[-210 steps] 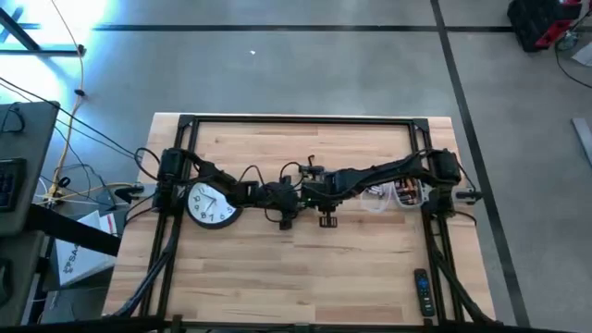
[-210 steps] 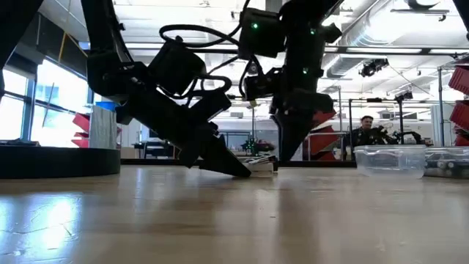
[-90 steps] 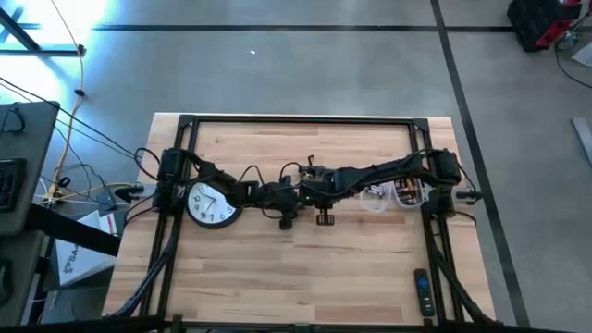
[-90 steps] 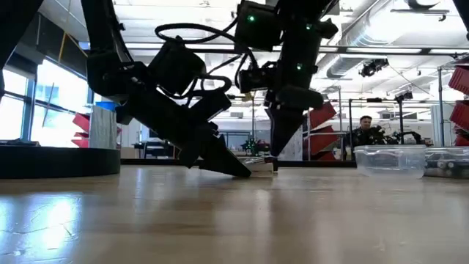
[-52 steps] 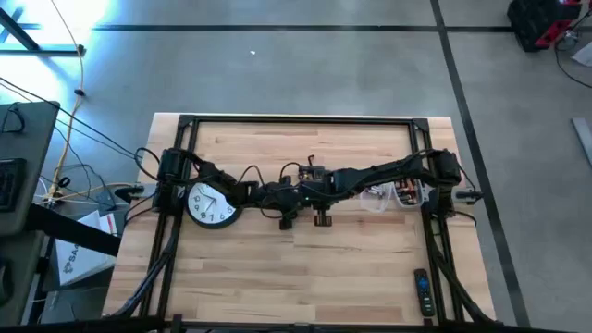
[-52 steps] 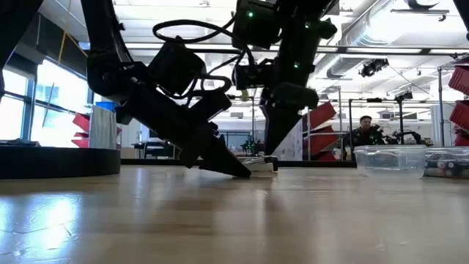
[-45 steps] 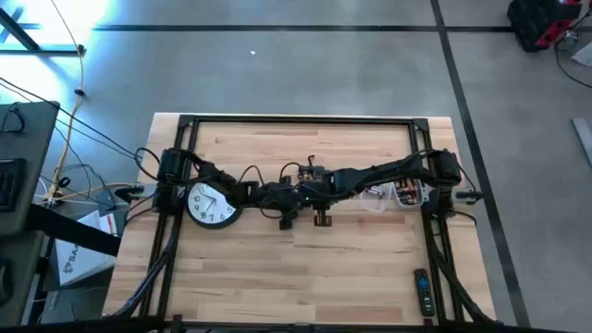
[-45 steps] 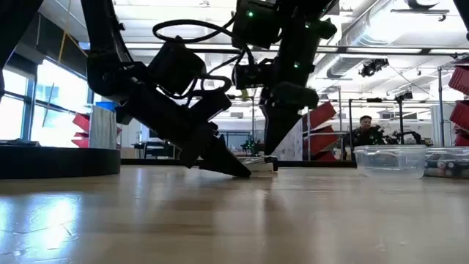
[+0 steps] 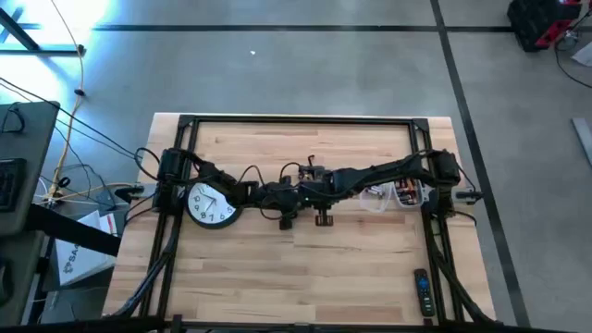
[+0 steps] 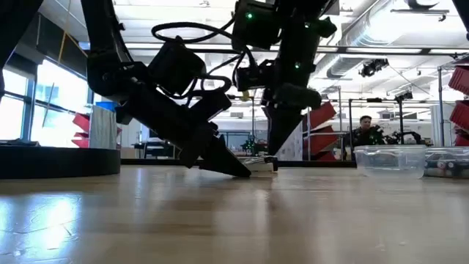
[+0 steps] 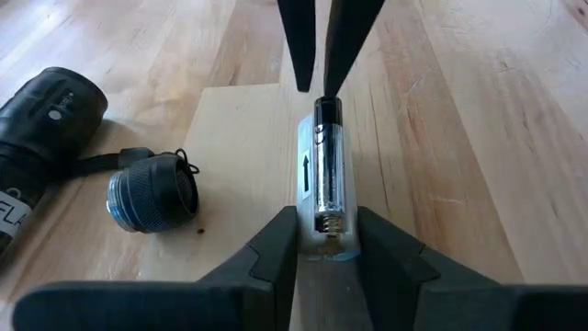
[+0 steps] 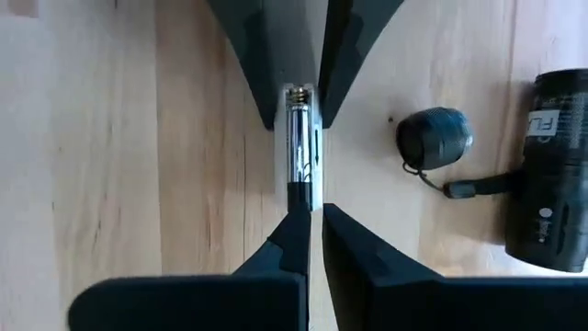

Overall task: Insert battery
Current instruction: Insert the silver battery into the white battery case

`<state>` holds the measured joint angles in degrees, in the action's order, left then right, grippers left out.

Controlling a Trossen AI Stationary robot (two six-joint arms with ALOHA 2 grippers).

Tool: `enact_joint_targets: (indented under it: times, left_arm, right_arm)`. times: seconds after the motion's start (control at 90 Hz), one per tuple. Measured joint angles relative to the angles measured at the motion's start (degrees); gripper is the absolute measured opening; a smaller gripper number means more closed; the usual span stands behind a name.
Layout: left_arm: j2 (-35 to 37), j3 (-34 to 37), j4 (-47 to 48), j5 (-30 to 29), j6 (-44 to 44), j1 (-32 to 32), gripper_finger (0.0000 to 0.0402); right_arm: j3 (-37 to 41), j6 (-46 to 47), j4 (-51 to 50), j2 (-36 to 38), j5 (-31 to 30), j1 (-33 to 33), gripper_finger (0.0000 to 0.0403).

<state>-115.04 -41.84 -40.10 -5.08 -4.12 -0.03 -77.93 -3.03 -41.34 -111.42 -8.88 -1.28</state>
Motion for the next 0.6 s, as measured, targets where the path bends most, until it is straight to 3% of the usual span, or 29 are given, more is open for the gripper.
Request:
enact_joint_targets:
  times: [0.6]
  left_arm:
    - [0.0, 0.01, 0.0, 0.02, 0.03, 0.0, 0.0078]
  right_arm:
    - [0.02, -0.01, 0.19, -1.11, 0.04, 0.0, 0.0]
